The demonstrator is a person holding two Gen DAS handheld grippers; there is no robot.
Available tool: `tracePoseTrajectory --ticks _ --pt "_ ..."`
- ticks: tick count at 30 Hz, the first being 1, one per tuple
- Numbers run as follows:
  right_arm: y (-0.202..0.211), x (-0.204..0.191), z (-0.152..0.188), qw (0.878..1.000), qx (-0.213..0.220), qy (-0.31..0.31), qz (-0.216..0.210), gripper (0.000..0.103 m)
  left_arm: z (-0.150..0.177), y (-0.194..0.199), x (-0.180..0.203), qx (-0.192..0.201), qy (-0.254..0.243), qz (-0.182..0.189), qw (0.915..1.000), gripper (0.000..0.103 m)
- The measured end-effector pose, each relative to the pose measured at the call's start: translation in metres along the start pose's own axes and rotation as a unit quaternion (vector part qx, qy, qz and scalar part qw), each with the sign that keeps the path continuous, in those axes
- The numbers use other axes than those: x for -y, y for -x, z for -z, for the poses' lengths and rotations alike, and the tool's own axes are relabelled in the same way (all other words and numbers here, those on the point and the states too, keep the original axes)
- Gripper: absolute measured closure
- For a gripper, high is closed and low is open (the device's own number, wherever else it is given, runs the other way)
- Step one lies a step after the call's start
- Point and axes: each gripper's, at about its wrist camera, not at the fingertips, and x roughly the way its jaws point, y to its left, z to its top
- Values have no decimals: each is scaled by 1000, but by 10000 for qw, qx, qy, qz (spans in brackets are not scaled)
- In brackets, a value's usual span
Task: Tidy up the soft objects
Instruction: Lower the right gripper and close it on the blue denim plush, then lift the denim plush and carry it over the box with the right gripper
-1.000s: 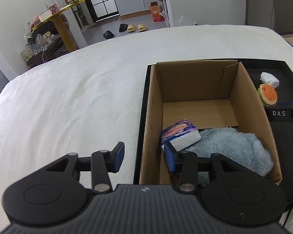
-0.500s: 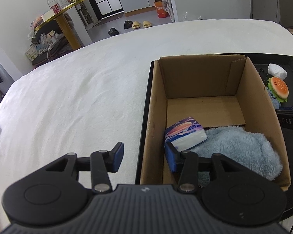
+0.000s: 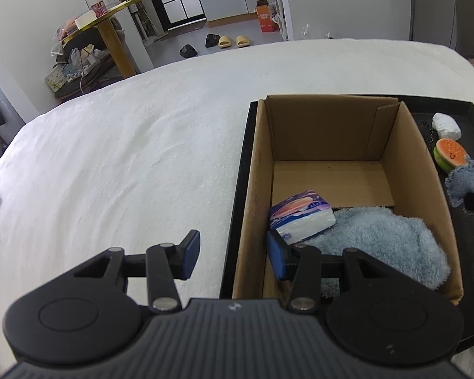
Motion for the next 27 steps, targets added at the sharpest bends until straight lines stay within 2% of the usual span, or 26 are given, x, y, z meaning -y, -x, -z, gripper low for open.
tracePoseTrajectory --ticks 5,11,18,27 --pt "17 0 1 9997 163 -169 57 83 2 7 -9 -9 184 264 9995 58" --pt "42 -2 3 9986 456 -281 1 83 7 16 -13 61 264 382 9989 58" --pt "62 -14 4 9974 717 -77 -9 83 11 20 -15 141 279 544 9980 59" --pt "79 -32 -4 9950 966 241 41 83 13 17 -21 127 405 810 9958 64"
